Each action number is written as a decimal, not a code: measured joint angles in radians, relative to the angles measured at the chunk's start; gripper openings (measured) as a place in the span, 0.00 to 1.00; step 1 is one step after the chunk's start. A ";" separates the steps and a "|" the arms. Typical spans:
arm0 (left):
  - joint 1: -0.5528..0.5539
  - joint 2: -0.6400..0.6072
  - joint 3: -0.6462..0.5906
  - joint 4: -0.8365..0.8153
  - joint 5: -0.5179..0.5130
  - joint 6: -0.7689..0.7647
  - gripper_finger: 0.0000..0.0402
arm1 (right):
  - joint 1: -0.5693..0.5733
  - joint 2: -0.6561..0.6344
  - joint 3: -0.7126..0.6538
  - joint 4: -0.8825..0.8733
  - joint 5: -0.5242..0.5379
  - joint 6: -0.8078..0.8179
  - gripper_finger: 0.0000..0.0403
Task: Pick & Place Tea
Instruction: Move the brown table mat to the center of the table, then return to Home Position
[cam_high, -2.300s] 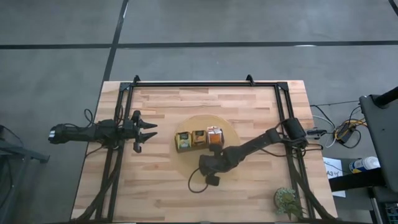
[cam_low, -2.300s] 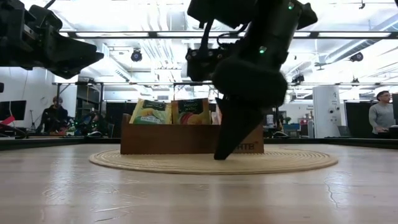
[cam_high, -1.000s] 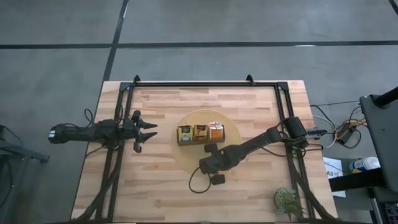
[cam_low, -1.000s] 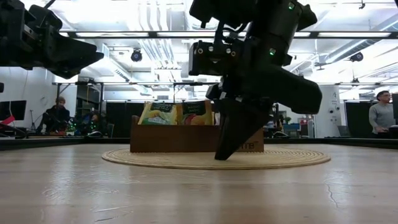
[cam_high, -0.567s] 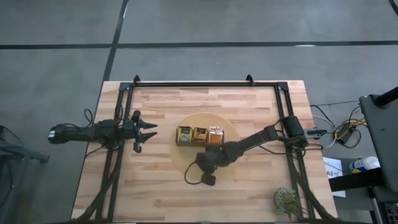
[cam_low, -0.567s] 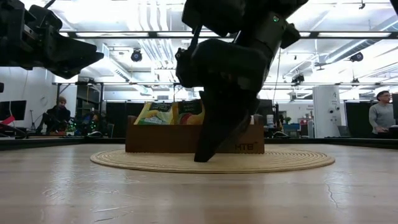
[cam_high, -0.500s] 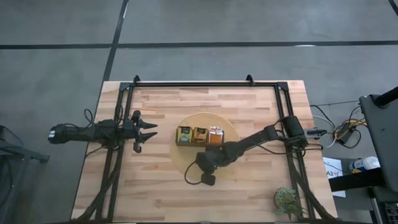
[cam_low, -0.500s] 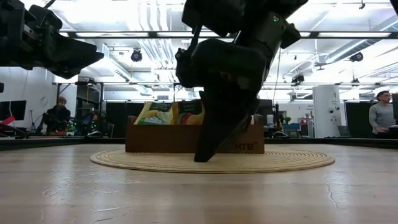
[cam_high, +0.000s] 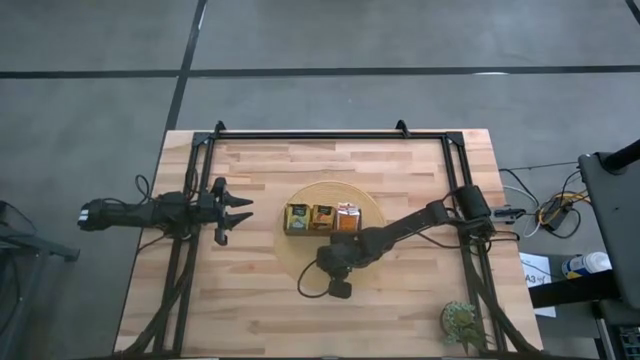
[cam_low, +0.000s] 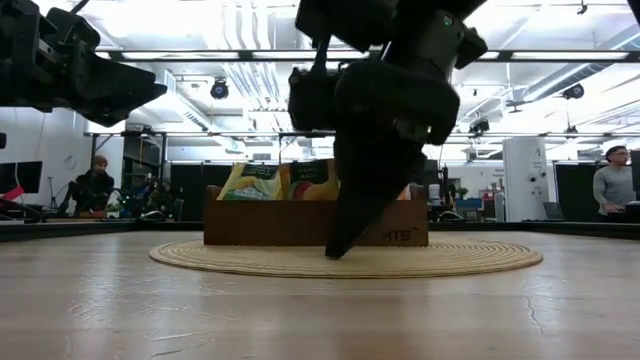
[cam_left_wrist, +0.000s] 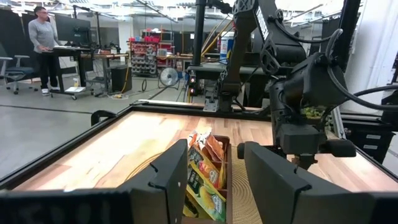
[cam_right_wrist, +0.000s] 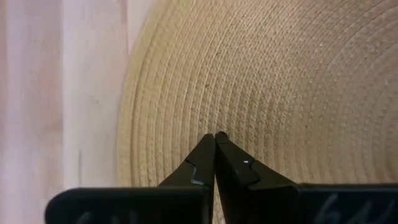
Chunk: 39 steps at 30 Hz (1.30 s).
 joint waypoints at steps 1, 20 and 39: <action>0.000 0.000 0.000 0.000 0.000 0.000 0.38 | 0.000 -0.008 -0.001 -0.001 0.000 -0.001 0.02; 0.000 0.000 0.000 -0.001 0.000 0.000 0.38 | -0.002 -0.139 0.041 0.012 0.002 -0.172 0.02; 0.000 0.000 0.000 -0.002 0.000 0.000 0.38 | 0.032 -0.255 0.225 -0.506 0.045 -0.175 0.02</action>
